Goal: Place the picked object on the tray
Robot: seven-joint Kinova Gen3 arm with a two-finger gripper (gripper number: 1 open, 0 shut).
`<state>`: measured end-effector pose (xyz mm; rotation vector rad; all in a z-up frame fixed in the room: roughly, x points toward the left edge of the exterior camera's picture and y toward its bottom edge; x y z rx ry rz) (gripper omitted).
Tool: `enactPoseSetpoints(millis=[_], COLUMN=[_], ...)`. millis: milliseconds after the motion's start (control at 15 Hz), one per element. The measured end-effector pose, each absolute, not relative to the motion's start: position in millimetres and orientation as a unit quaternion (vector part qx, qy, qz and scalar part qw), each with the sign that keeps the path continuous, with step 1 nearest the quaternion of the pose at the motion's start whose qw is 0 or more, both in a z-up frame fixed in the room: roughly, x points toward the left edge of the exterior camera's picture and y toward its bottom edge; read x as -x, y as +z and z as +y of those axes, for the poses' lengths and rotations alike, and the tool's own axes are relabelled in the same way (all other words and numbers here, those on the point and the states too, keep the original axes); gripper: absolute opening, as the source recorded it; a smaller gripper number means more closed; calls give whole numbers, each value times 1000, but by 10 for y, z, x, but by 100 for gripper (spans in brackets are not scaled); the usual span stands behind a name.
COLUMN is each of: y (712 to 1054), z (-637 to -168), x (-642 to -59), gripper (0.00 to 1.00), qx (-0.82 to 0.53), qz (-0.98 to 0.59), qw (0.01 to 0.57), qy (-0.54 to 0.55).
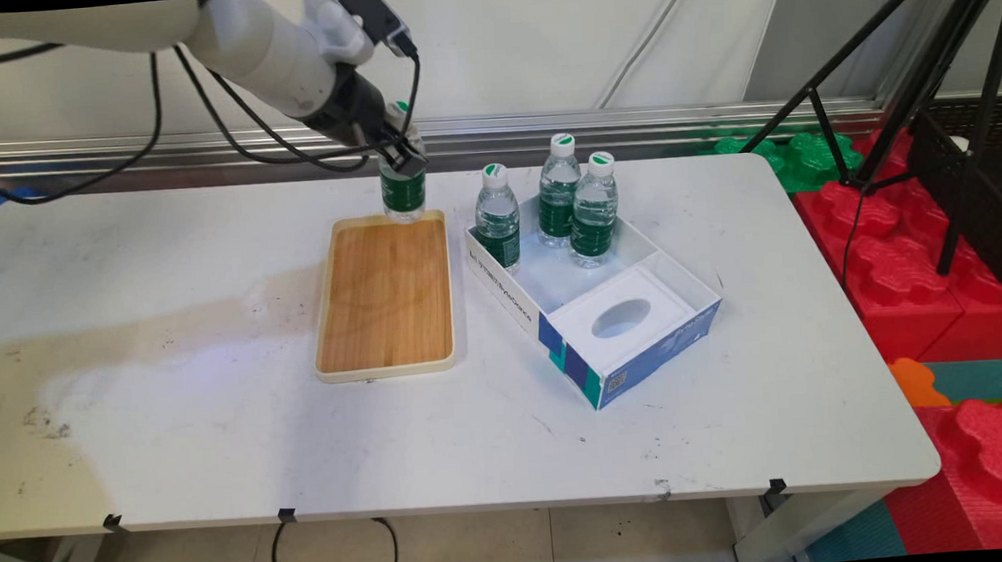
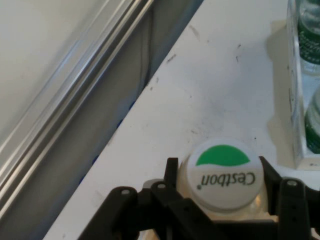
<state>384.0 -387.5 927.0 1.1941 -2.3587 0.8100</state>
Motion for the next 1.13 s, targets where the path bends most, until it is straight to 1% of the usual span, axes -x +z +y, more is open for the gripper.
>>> enactPoseSetpoints(millis=[533,867,933,1133], y=[8821,8666,8652,8647], z=[-4222,-4309,-4315,-4303], x=[-3916,-3947,-3954,-3979], gripper=[0,0,100,100], qx=[-427,-426,-427,-428], qz=[-847,-851,-851,-851], qw=[176,172,172,172], qy=[264,253,252,252])
